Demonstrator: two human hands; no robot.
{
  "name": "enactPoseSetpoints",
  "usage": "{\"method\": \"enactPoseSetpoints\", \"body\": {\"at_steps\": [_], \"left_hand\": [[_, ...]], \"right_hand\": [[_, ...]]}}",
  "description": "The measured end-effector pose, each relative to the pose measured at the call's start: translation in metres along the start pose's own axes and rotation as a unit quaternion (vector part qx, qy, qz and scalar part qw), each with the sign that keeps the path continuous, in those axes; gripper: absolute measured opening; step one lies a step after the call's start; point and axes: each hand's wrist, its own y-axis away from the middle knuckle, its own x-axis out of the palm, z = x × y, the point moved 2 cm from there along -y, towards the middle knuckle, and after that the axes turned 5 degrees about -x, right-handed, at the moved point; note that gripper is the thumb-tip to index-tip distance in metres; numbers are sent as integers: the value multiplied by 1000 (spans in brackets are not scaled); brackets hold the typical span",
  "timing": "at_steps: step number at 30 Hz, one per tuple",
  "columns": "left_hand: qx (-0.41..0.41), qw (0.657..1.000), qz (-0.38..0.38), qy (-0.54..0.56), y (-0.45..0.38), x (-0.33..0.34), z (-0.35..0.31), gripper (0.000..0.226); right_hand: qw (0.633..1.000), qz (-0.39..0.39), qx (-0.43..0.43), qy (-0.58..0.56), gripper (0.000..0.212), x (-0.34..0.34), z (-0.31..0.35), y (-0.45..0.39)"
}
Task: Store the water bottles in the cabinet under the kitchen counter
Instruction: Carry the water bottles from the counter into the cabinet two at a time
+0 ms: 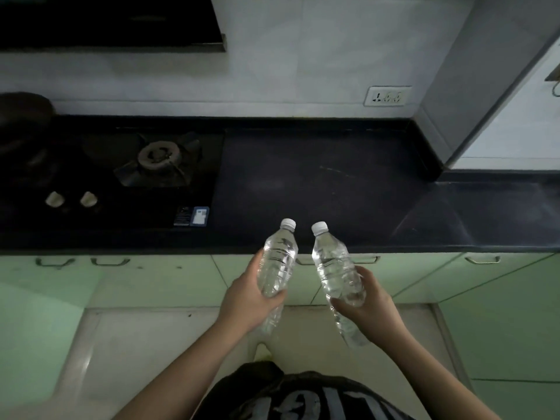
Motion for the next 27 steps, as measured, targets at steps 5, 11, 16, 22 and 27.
{"method": "enactPoseSetpoints", "body": {"at_steps": [5,11,16,22,27], "left_hand": [[-27,995,-68,65,83,11,21,62],[-56,987,-126,86,172,9,53,60],[-75,973,-164,142,234,-6,93,62],[-89,954,-217,184,312,-53,152,52],[-101,914,-283,273,397,-107,217,49]], "right_hand": [[998,35,-31,-37,70,-10,-13,45],[991,100,-40,-85,77,11,-28,103],[977,162,-68,-118,53,50,-7,145],[951,252,-133,-120,52,119,57,193],[926,313,-169,-126,44,208,118,251]]}}
